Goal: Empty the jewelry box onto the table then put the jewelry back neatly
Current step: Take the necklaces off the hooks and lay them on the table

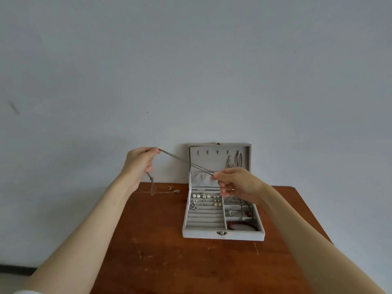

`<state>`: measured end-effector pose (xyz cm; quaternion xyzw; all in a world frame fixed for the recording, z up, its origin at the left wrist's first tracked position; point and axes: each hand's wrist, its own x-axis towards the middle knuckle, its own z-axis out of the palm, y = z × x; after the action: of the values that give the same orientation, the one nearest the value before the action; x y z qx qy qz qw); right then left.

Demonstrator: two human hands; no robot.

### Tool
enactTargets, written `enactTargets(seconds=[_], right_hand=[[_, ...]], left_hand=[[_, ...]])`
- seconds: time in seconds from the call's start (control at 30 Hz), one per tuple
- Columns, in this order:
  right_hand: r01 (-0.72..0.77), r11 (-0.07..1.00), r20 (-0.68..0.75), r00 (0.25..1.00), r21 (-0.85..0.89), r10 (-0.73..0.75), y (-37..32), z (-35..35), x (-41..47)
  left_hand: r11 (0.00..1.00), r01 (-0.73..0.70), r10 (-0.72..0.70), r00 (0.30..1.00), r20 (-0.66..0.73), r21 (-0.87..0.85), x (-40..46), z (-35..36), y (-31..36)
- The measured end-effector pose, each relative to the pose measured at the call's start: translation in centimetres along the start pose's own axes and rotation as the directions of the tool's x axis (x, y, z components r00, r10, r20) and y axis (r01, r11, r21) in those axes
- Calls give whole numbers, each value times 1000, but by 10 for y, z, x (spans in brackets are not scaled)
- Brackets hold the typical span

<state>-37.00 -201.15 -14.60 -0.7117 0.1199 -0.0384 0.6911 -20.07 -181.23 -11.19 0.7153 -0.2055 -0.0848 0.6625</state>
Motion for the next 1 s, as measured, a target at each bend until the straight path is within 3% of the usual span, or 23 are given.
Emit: enactTargets(seconds=[0.1,0.3,0.43,0.53,0.63,0.77,1.0], right_hand=[[-29,998,-8,1000,58,30,2,22,3],[-102,986,-149,985,-131,82,9,68,40],[-149,963,-249,964,-223,91,20,91,89],[-239,941,-290,943,-239,166,36,102,121],[-306,867,-333,926,-394,176,54,110,147],[-347,714,-351,924,-608,150,63,120,166],[-376,543,-381,918,-751,109,63,124,172]], left_hand=[[995,9,-5,999,-36,99,-13,-29,-13],[925,119,-100,993,-70,362,-14,-87,-58],[909,205,-168,977,-130,364,14,-109,-93],[924,271,-231,958,-172,269,39,-114,-119],[915,357,-330,930,-160,187,61,-114,-144],[873,441,-432,897,-91,209,79,-114,-176],[854,445,-444,894,-68,269,88,-112,-187]])
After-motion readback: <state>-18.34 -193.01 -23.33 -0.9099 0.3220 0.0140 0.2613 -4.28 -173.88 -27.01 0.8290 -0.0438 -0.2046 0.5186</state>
